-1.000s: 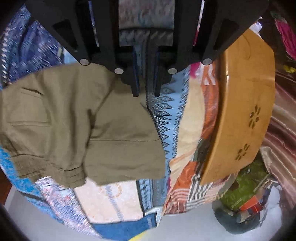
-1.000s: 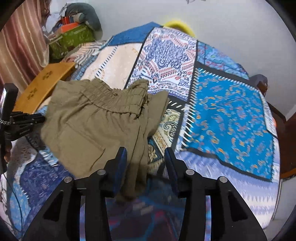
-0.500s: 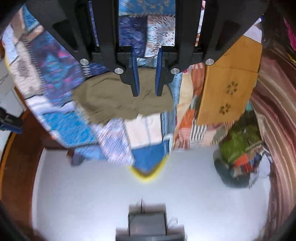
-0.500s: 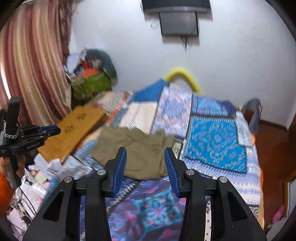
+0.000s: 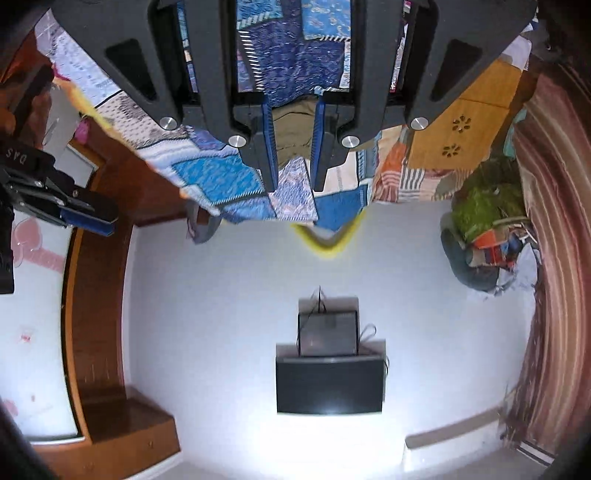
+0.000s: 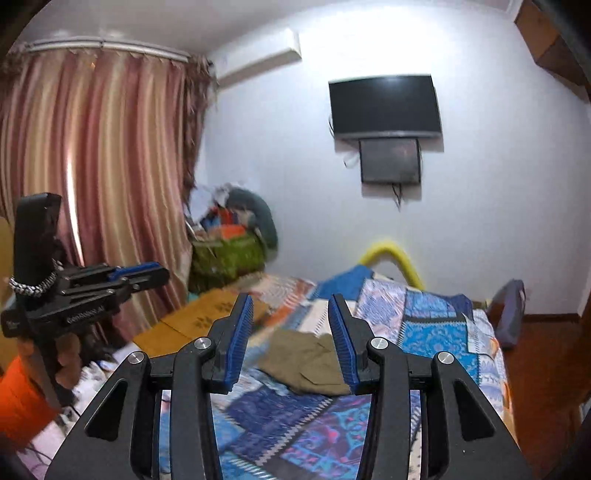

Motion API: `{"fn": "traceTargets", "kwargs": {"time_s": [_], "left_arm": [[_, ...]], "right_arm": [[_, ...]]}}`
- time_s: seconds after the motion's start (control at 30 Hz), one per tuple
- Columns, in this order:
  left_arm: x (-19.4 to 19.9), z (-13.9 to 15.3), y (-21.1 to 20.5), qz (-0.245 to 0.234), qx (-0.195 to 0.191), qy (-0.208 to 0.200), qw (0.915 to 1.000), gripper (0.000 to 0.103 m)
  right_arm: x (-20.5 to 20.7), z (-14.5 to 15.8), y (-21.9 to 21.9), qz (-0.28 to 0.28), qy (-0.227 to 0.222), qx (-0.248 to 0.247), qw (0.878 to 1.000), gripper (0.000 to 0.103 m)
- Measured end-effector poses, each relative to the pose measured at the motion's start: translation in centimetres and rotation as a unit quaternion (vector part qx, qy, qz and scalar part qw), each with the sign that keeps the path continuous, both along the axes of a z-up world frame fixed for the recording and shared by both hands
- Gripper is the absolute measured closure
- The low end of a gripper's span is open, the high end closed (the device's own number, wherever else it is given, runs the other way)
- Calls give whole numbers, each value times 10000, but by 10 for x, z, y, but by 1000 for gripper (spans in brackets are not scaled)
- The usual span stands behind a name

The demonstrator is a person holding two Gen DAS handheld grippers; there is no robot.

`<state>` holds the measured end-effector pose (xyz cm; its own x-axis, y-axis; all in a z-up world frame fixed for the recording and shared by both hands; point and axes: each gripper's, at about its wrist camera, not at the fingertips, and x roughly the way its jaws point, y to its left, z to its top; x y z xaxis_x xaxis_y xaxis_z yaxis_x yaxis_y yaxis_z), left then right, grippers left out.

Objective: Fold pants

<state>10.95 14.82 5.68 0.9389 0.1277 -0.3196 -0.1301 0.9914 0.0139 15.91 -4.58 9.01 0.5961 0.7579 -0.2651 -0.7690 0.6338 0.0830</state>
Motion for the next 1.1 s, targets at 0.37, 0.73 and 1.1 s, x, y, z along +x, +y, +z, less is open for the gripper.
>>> {"fn": "traceTargets", "kwargs": {"time_s": [0.37,0.73,1.1], "left_arm": [[-73,-1,-40,42,135,-573,9983,37],[-105,-3,-56,120,144,-822,9964,4],[-109,-9,-52,221,34,-829,9963,0]], "right_arm": [[-58,3,-16,-51,-442,493,9978,43],[-83,6,-19,-646,-719,501,9941,0],[-89,3,-25,-715,-688,487,9939,0]]}}
